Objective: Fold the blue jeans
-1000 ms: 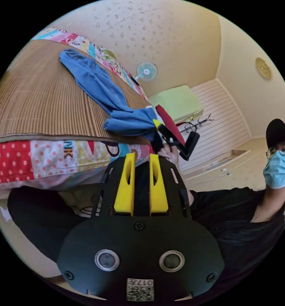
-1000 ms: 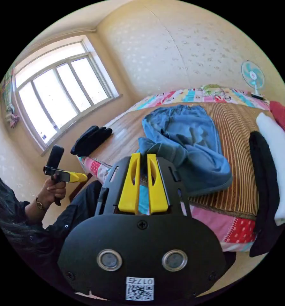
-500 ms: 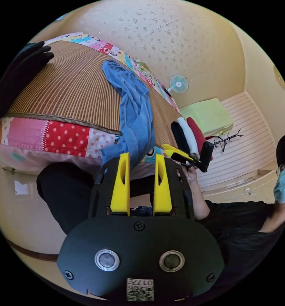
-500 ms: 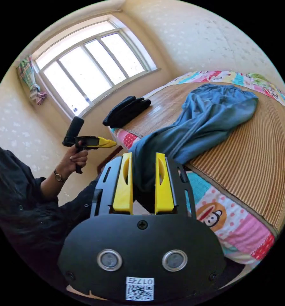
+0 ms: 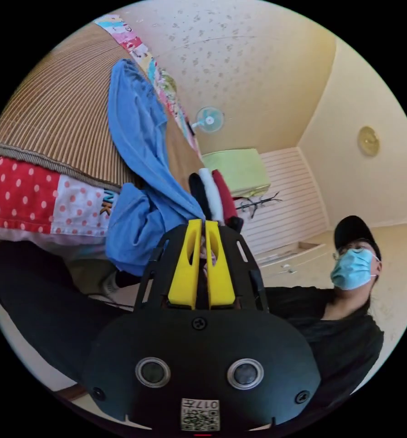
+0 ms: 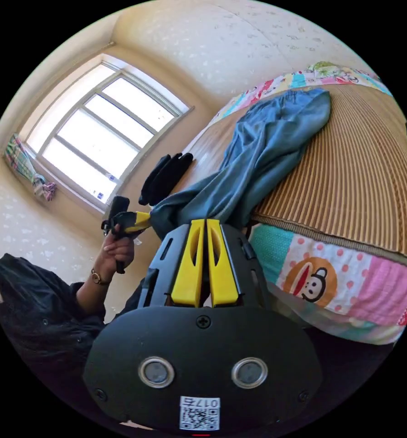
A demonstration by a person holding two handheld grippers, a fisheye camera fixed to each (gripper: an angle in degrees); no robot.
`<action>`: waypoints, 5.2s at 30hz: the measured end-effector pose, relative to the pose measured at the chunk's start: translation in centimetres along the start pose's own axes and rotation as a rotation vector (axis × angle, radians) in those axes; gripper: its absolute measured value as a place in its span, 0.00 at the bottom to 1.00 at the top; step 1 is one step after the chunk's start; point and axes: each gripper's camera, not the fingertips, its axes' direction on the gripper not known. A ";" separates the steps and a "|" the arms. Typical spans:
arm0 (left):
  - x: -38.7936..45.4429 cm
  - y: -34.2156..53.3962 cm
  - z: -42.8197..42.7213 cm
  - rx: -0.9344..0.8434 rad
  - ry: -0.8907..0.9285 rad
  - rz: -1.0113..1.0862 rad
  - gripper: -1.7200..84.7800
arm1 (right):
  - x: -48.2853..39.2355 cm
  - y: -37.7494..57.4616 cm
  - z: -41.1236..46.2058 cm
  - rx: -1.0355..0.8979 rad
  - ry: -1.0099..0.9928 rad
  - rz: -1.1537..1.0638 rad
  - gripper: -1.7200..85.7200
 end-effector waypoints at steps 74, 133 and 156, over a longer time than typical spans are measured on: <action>-8.2 14.2 -16.5 0.007 -0.731 -0.511 0.10 | 2.7 0.5 -15.3 0.095 0.455 0.055 0.16; -2.7 6.5 21.4 -0.268 -0.355 0.043 0.02 | 9.8 -10.1 -13.2 -0.159 0.137 0.111 0.17; -1.4 2.2 -9.1 0.253 -0.104 -0.278 0.02 | 5.0 -33.2 16.2 0.199 0.571 -0.104 0.03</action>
